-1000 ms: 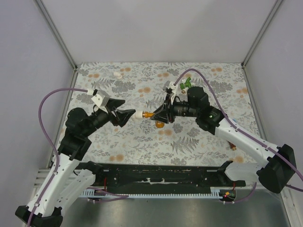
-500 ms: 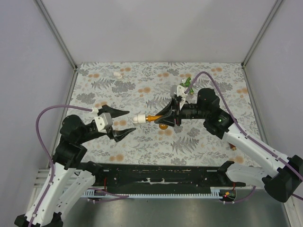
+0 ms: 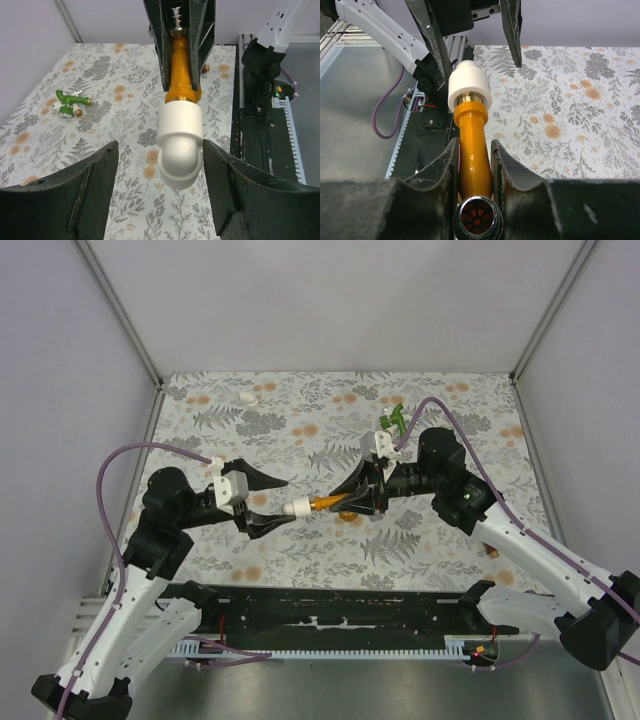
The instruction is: Install the water faucets
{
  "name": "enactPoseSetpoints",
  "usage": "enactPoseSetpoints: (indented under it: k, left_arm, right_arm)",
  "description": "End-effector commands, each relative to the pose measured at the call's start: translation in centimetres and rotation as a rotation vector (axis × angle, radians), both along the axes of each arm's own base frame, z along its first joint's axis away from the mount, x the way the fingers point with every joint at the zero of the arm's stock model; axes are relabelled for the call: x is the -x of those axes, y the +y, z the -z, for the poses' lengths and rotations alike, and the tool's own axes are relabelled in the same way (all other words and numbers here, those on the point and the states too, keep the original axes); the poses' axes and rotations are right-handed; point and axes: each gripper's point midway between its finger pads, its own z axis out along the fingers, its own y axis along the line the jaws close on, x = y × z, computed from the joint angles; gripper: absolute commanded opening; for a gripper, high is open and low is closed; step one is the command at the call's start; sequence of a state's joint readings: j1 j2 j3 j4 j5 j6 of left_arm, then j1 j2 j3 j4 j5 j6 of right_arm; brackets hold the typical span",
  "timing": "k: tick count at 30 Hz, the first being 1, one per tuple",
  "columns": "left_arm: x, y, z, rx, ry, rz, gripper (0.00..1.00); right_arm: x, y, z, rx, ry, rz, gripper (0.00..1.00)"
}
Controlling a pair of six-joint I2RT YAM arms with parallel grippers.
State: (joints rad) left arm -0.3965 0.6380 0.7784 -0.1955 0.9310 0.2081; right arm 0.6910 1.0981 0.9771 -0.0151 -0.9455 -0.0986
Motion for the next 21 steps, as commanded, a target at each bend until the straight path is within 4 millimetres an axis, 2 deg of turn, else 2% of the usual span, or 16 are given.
enactPoseSetpoints:
  k: [1,12,17,21]
  left_arm:
    - [0.7,-0.9,-0.4,0.029,0.021,0.069,0.72]
    - [1.2,-2.3,0.5,0.02,0.094,0.142,0.7]
    - [1.1,-2.7,0.8,0.019,0.12,0.153,0.62]
    - [1.0,-3.0,1.0,0.019,0.142,0.165,0.51]
  right_arm:
    - [0.3,0.0,-1.6,-0.053,-0.07,-0.019,0.0]
    - [0.2,0.1,-2.1,-0.075,-0.067,-0.019,0.0]
    - [0.2,0.3,-2.1,-0.082,-0.049,-0.021,0.0]
    - [0.1,0.4,-2.0,-0.079,-0.031,-0.02,0.0]
